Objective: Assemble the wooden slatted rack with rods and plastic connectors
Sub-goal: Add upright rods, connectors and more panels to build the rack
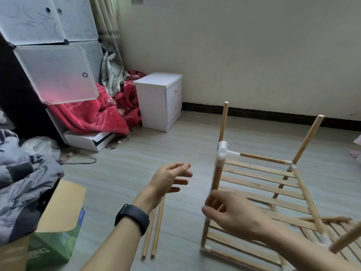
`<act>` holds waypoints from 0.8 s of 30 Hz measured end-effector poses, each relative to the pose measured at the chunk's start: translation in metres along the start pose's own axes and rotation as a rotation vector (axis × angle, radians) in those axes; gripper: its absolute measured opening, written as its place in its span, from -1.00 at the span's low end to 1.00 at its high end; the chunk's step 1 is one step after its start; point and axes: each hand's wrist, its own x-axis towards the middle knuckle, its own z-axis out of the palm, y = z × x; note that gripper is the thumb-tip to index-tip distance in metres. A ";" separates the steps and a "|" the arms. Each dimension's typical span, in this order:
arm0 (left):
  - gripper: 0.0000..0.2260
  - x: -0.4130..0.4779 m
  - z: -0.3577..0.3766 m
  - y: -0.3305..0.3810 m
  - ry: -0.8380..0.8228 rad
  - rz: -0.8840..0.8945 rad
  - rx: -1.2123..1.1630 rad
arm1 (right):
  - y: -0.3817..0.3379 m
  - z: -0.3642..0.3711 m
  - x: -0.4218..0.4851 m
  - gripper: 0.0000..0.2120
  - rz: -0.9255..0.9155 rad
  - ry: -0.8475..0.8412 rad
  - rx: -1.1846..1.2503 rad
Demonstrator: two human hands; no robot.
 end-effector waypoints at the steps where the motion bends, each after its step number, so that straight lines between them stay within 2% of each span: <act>1: -0.77 0.001 -0.010 -0.021 0.057 -0.064 0.031 | -0.001 0.011 0.003 -0.84 -0.010 -0.085 -0.084; 4: -0.82 -0.001 -0.039 -0.102 0.187 -0.226 0.175 | 0.004 0.054 0.022 -0.73 -0.068 -0.300 -0.338; 6: -0.80 -0.013 -0.058 -0.166 0.212 -0.352 0.318 | 0.013 0.088 0.039 -0.69 -0.058 -0.437 -0.437; 10: -0.64 -0.056 -0.089 -0.278 0.195 -0.718 0.603 | 0.036 0.168 0.077 -0.59 -0.015 -0.600 -0.444; 12: -0.58 -0.074 -0.098 -0.312 0.194 -0.837 0.719 | 0.049 0.209 0.092 -0.56 -0.003 -0.637 -0.392; 17: -0.48 -0.089 -0.105 -0.359 0.124 -0.876 0.727 | 0.078 0.286 0.113 -0.52 0.122 -0.727 -0.299; 21: -0.54 -0.080 -0.100 -0.375 0.081 -0.823 0.757 | 0.100 0.314 0.118 -0.49 0.202 -0.796 -0.356; 24: -0.61 -0.075 -0.095 -0.381 0.106 -0.779 0.874 | 0.113 0.322 0.112 -0.51 0.236 -0.841 -0.361</act>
